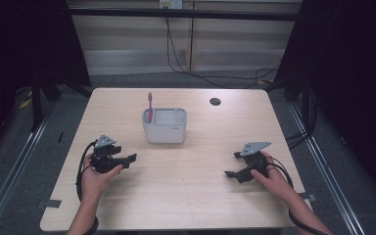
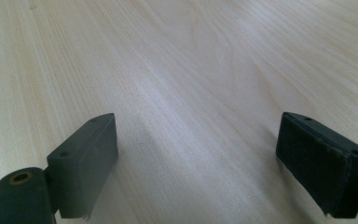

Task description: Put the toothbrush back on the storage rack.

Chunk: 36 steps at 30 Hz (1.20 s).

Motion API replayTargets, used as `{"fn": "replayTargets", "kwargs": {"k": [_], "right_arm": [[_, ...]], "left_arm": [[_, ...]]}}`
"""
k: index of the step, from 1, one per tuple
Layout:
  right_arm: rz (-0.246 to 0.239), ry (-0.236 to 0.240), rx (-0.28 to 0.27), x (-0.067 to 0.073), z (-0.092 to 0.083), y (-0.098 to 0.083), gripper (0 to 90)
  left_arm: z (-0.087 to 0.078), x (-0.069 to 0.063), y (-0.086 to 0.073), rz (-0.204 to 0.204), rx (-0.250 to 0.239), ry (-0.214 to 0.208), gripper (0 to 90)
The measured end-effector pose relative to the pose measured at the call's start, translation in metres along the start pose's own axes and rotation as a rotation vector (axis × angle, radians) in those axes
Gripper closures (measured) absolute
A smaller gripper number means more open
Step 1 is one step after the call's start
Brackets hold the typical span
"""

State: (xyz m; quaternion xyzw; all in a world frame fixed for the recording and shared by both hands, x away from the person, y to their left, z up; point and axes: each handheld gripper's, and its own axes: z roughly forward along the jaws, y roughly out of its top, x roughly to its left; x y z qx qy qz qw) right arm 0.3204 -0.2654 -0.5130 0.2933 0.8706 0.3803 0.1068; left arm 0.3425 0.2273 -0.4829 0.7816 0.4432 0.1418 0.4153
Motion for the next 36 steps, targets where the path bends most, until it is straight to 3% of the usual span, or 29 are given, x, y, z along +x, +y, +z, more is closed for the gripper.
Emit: {"fn": "replayTargets", "kwargs": {"k": [6, 13, 26, 36], "right_arm": [[0.0, 0.0, 0.0, 0.0, 0.0, 0.0, 12.4], [-0.001, 0.0, -0.001, 0.0, 0.0, 0.0, 12.3], [-0.002, 0.001, 0.0, 0.0, 0.0, 0.0, 12.3], [-0.001, 0.0, 0.0, 0.0, 0.0, 0.0, 12.3]], "left_arm": [[0.001, 0.001, -0.006, 0.026, 0.011, -0.005, 26.1], [0.002, 0.002, -0.01, 0.026, 0.015, -0.007, 25.5], [0.005, 0.003, -0.018, 0.08, 0.052, 0.011, 24.5], [0.008, 0.003, -0.023, 0.09, 0.071, 0.011, 22.8]]}}
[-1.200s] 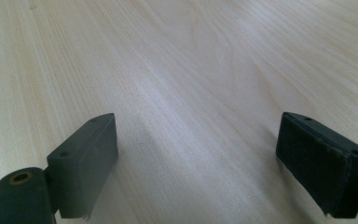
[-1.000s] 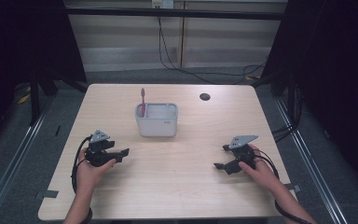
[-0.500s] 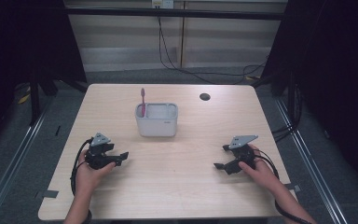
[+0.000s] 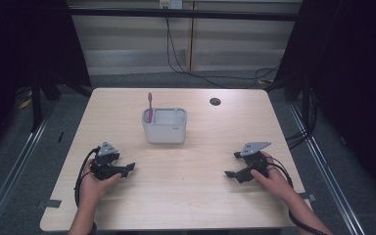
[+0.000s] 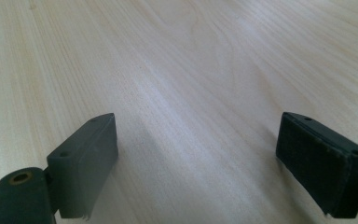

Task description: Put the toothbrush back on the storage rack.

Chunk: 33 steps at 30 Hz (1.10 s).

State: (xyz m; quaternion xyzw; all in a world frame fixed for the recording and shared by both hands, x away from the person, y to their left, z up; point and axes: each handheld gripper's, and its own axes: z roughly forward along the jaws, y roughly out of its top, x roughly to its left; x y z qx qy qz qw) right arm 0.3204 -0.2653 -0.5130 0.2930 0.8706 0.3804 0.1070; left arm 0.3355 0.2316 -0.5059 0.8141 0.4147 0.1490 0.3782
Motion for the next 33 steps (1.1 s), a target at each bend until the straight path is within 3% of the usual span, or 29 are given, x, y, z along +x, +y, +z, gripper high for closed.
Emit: {"fn": "replayTargets", "kwargs": {"k": [14, 33], "right_arm": [[-0.002, 0.001, 0.001, 0.0, 0.0, 0.0, 12.3], [-0.002, 0.0, 0.001, 0.0001, 0.0, 0.0, 12.3]], "left_arm": [[0.0024, -0.0008, -0.0027, 0.055, 0.017, 0.016, 18.5], [0.0036, -0.0017, -0.0023, 0.052, 0.027, 0.024, 13.4]]}}
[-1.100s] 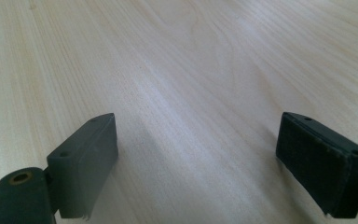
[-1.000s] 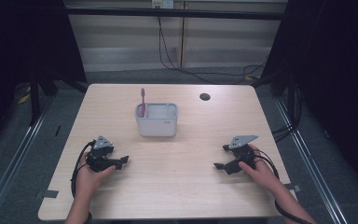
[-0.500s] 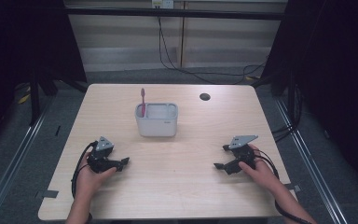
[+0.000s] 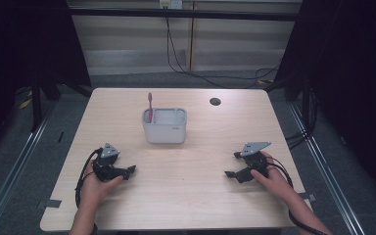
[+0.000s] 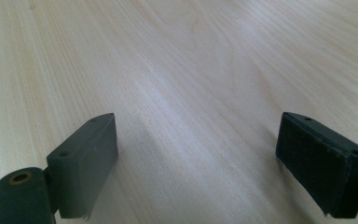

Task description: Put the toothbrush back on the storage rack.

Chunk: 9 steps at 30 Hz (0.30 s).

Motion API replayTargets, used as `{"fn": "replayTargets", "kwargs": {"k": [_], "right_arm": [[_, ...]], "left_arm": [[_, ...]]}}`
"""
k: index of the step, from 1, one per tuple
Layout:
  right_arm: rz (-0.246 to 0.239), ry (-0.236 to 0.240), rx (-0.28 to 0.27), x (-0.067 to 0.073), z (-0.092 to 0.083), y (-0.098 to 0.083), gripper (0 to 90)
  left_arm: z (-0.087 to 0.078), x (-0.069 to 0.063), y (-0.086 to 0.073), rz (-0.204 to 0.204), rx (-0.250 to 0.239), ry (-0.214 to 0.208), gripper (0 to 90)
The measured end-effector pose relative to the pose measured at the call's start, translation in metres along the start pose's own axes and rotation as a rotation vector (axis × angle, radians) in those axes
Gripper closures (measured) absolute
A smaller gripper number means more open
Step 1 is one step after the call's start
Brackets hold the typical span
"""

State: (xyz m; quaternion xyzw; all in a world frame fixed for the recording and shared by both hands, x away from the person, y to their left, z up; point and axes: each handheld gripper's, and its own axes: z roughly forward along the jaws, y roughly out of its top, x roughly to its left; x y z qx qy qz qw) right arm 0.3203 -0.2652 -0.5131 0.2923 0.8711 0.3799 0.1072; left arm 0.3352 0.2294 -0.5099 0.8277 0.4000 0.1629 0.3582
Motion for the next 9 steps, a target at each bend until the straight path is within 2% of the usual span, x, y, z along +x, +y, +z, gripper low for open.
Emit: {"fn": "replayTargets", "kwargs": {"k": [9], "right_arm": [[0.0, 0.0, 0.0, 0.0, 0.0, 0.0, 12.3]], "left_arm": [[0.0006, -0.0007, -0.0001, -0.01, -0.006, -0.003, 13.4]]}}
